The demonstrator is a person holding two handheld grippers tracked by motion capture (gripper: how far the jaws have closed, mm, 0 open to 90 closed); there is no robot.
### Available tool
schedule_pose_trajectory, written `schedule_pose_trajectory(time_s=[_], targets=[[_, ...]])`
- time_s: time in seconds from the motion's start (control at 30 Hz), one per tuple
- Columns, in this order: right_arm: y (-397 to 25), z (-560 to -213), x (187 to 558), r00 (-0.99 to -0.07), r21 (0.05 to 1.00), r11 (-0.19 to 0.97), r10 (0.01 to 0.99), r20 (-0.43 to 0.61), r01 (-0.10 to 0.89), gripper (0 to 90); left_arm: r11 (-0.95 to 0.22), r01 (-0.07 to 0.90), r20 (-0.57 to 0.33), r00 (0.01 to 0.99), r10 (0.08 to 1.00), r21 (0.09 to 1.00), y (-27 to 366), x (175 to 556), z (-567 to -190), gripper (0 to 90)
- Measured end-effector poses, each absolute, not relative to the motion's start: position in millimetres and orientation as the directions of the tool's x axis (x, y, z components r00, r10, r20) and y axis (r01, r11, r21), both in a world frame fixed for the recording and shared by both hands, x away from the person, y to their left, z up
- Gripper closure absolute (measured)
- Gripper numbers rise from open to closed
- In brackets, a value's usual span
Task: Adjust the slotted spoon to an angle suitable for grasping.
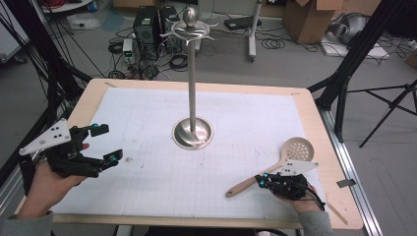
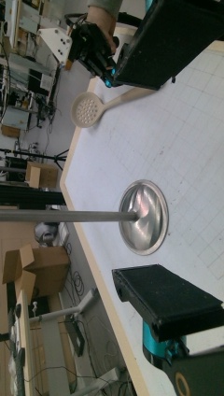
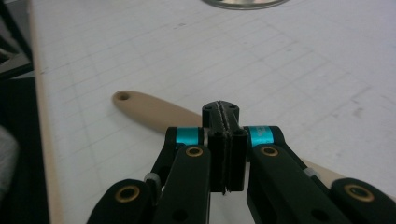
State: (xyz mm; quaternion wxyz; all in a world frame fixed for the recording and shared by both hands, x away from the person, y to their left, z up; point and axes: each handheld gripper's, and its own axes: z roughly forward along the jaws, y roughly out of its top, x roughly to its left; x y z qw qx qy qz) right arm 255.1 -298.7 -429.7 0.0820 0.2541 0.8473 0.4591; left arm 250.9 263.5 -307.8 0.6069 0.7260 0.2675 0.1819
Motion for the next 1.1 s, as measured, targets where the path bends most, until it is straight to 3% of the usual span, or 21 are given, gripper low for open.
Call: schedule_pose_trajectory(time_s=[0.37, 1.1], targets=[[-273, -444, 254, -0.91, 0.759, 0.56, 0.403, 0.099, 0.331, 90.0, -0.125, 0.173, -0.061, 0.788, 0.613, 0.977, 263, 251, -309, 7.1], [-246, -448, 286, -0.862, 0.76, 0.527, 0.501, 0.082, 0.379, 90.0, -0.135, 0.167, -0.044, 0.77, 0.637, 0.977, 275, 241, -313, 7.4]])
